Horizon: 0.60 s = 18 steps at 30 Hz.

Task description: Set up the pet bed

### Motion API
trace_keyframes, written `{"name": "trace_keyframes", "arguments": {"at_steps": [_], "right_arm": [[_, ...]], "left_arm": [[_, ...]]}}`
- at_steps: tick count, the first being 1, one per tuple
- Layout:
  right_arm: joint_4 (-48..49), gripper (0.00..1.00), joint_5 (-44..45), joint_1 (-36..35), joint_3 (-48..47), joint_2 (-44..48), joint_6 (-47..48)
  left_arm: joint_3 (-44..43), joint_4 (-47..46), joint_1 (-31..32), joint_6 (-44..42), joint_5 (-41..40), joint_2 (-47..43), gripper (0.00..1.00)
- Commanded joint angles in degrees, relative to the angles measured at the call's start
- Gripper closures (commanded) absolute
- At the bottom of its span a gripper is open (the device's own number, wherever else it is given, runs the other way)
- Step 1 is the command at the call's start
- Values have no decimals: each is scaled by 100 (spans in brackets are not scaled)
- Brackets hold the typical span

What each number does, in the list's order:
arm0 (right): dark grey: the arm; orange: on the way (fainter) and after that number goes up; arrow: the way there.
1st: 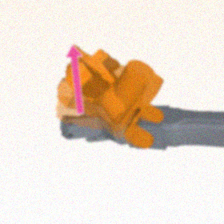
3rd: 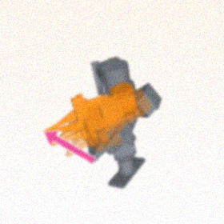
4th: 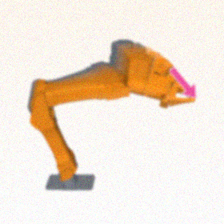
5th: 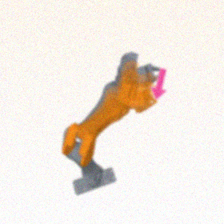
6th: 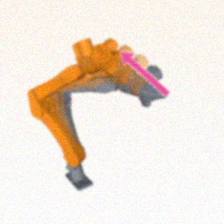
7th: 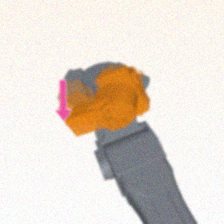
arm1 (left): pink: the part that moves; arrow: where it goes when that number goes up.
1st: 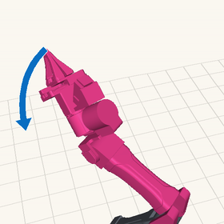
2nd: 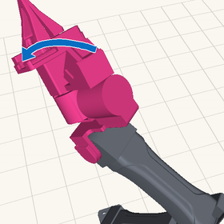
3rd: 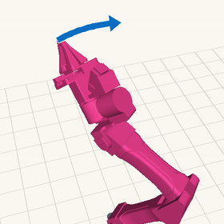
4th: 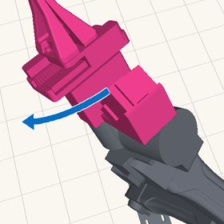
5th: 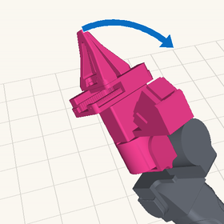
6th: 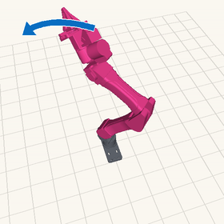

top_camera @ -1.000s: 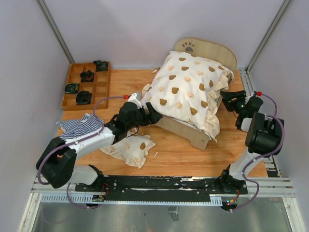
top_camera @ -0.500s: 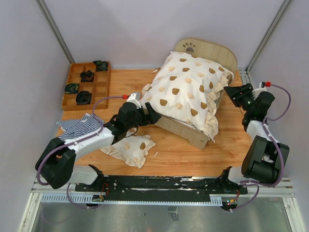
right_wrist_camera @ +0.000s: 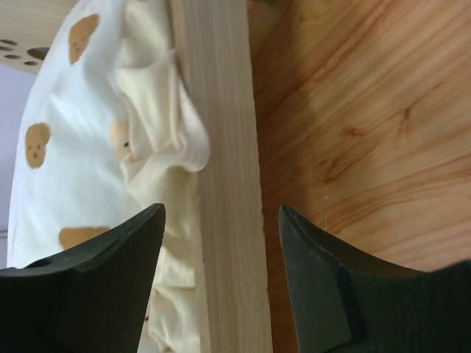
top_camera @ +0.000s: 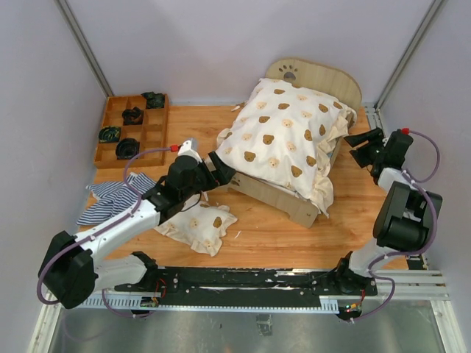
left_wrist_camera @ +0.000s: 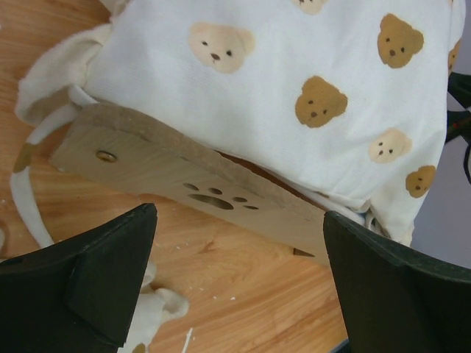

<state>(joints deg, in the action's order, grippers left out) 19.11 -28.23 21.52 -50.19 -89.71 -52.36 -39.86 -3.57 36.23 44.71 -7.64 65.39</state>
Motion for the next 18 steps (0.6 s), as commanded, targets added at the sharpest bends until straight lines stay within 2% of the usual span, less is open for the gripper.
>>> {"name": "trace_keyframes", "arguments": {"at_steps": [1, 6, 14, 18], "right_arm": [[434, 36, -495, 72, -495, -682, -426], [1940, 31, -1284, 46, -668, -1555, -921], [3506, 29, -1431, 39, -573, -2494, -1544], [4222, 29, -1650, 21, -912, -3142, -1927]], "left_arm": [[-12, -52, 316, 276, 170, -147, 1], [60, -444, 678, 352, 210, 76, 1], [-129, -751, 829, 360, 413, 619, 1], [-151, -874, 939, 377, 364, 726, 1]]}}
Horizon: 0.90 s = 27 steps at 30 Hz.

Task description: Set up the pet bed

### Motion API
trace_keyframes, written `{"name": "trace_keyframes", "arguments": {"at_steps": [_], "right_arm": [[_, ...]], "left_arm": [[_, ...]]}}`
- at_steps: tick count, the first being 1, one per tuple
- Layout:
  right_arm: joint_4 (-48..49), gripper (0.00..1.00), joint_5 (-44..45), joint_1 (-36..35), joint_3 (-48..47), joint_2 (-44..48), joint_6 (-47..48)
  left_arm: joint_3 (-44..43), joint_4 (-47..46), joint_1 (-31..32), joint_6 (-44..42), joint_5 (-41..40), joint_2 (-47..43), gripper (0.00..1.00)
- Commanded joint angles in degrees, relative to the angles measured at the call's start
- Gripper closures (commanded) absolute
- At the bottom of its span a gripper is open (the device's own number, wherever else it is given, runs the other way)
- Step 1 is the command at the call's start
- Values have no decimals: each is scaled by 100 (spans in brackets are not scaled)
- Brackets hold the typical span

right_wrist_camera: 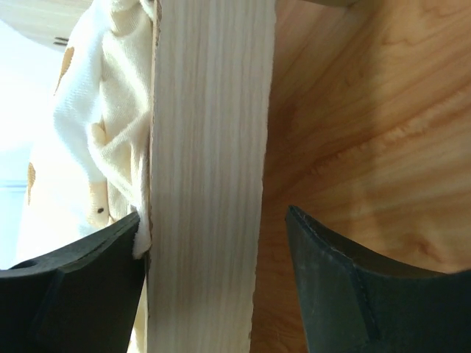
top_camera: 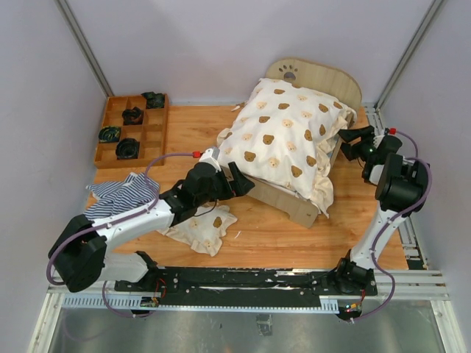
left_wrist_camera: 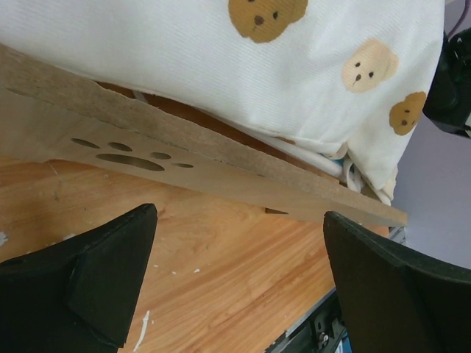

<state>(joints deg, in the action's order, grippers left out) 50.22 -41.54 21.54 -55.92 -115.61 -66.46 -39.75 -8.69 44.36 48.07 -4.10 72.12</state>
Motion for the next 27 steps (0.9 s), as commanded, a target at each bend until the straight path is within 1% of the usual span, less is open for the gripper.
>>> {"name": "trace_keyframes", "arguments": {"at_steps": [1, 3, 4, 7, 9, 12, 18, 23, 27], "right_arm": [[1240, 29, -457, 12, -510, -720, -598], [1621, 31, -678, 9, -779, -1060, -823], [1963, 33, -776, 14, -912, -1214, -969], [2684, 46, -881, 8, -1262, -1542, -1558], [2812, 54, -951, 0, -1393, -1590, -1639], [2766, 64, -1040, -24, -1412, -1403, -1463], [2607, 68, -1137, -40, -1164, -854, -1169], [2913, 74, -1172, -44, -814, -448, -1243], [3394, 78, -1109, -42, -447, -179, -1484]], "left_arm": [[-157, -399, 140, 46, -4, 75, 1], [-175, -401, 152, 40, -109, 139, 1], [-186, -392, 152, 19, -170, 189, 1], [-221, -352, 152, -41, -397, 339, 1], [-218, -376, 151, -63, -514, 431, 1], [-219, -406, 152, -95, -631, 593, 1], [-209, -406, 152, -99, -786, 881, 1], [-154, -305, 152, -134, -966, 878, 2], [78, -226, 150, -68, -1053, 517, 3]]}}
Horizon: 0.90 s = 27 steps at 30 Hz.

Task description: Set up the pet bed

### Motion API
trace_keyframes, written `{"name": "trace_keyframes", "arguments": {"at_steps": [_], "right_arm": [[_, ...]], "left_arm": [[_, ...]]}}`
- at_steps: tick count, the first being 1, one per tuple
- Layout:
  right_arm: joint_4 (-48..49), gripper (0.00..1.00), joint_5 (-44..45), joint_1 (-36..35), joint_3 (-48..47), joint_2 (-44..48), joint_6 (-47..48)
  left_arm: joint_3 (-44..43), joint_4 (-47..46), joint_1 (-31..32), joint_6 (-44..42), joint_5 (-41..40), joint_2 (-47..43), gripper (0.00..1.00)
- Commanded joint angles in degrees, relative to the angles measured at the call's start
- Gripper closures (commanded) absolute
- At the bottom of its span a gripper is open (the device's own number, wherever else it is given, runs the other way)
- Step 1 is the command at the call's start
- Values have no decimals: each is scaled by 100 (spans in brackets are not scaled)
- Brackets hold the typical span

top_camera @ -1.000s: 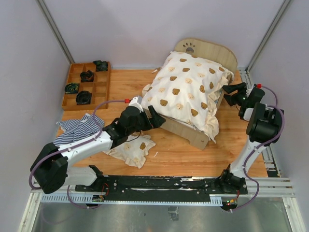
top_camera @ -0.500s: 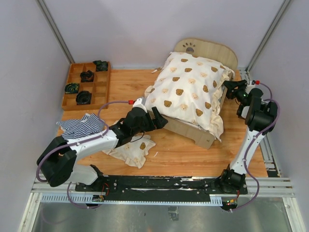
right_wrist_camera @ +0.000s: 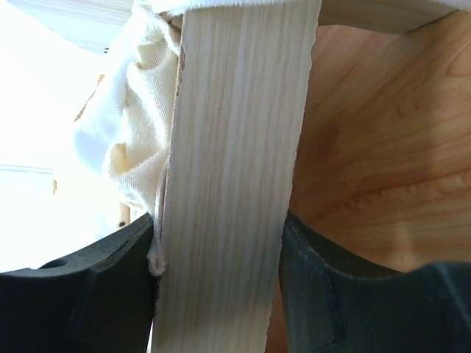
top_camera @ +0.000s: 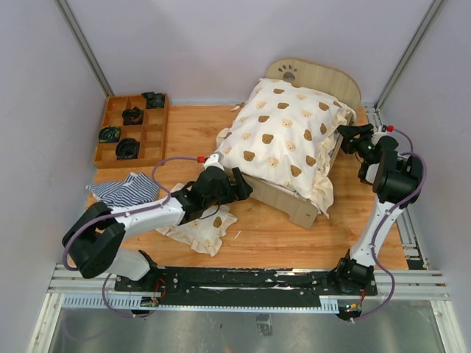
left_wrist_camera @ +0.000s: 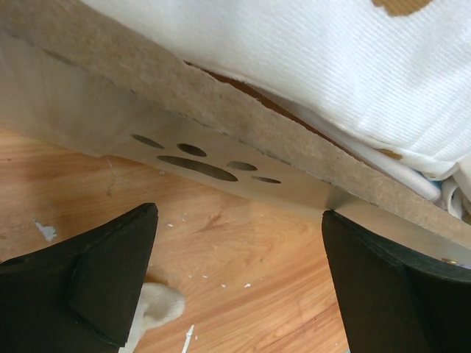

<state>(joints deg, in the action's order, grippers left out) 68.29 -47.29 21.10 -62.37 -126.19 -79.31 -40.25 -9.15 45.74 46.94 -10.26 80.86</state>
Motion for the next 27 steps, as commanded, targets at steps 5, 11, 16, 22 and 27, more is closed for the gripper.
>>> {"name": "trace_keyframes", "arguments": {"at_steps": [5, 11, 16, 22, 27], "right_arm": [[1792, 80, -390, -173, 723, 1180, -183], [1733, 72, -283, -291, 1237, 1232, -53], [112, 47, -458, -59, 1779, 1719, 1114], [-2688, 43, -210, 280, 1984, 2672, 2932], [-5938, 42, 830, 303, 1342, 3630, 4596]], "left_arm": [[449, 45, 14, 838, -696, -1398, 6], [707, 422, 13, 2883, -1176, -2365, 7], [523, 896, 13, 3045, -1450, -2437, 8], [421, 1082, 6, 2817, -1655, -2246, 9], [220, 1144, 6, 2295, -1743, -1906, 8]]}}
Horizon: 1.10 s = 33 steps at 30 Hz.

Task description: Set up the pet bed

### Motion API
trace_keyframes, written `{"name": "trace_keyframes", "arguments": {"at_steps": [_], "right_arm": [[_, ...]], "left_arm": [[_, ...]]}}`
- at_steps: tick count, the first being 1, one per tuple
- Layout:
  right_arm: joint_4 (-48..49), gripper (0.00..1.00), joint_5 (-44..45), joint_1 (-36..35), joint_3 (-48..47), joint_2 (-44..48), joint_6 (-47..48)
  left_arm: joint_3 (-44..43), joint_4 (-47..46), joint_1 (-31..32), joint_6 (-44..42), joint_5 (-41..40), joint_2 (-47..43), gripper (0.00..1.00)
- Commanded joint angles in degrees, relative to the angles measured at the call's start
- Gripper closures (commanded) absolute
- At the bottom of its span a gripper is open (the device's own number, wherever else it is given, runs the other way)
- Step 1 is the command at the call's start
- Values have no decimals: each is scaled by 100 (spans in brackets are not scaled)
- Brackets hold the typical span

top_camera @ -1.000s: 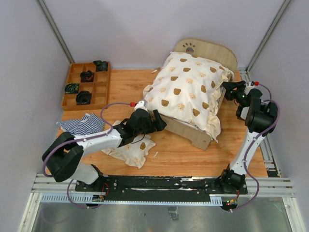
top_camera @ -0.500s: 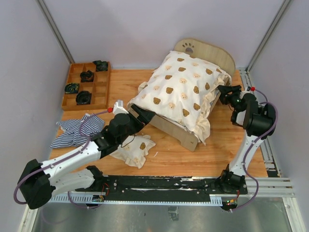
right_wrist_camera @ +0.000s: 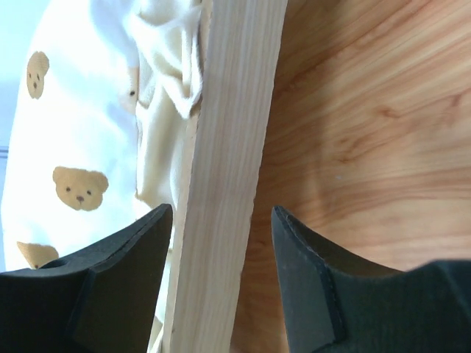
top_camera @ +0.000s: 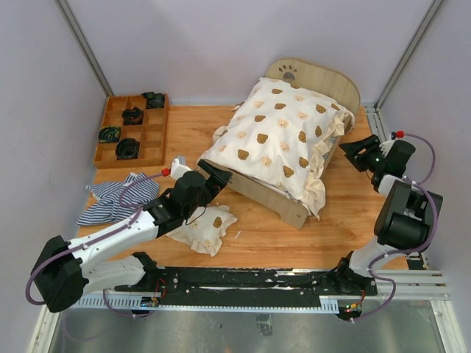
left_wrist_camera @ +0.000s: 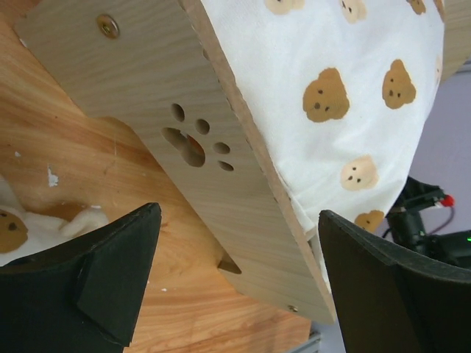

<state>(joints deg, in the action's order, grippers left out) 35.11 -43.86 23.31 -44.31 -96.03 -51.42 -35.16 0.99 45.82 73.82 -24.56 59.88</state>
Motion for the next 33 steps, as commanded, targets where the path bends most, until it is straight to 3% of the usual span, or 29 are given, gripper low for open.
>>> {"name": "trace_keyframes", "arguments": {"at_steps": [1, 5, 9, 12, 18, 21, 27, 33], "right_arm": [[-3086, 42, 694, 78, -615, 770, 2054], [-3704, 42, 1116, 50, -1048, 1442, 2746], [-3650, 41, 1746, -181, -1650, 1834, 3399], [-3417, 41, 1680, -273, -2241, 1654, 3965], [-2871, 41, 588, -360, -3377, 740, 5214], [-2864, 38, 597, -362, -4051, 138, 5356], [-3300, 32, -459, -369, -6023, -1402, 5433], [-3309, 31, -952, -491, -7185, -2552, 5504]], "left_arm": [[-317, 134, -3, -458, -312, 252, 8], [-350, 72, -3, -740, -257, 457, 7], [-357, 25, -3, -1162, -243, 560, 7], [-351, 5, -3, -1432, -183, 546, 6], [-212, -188, -3, -1660, 137, 487, 6], [-198, -268, -3, -1911, 296, 533, 6], [-142, -328, -3, -2180, 365, 525, 5], [-152, -400, -3, -2253, 390, 629, 5]]}}
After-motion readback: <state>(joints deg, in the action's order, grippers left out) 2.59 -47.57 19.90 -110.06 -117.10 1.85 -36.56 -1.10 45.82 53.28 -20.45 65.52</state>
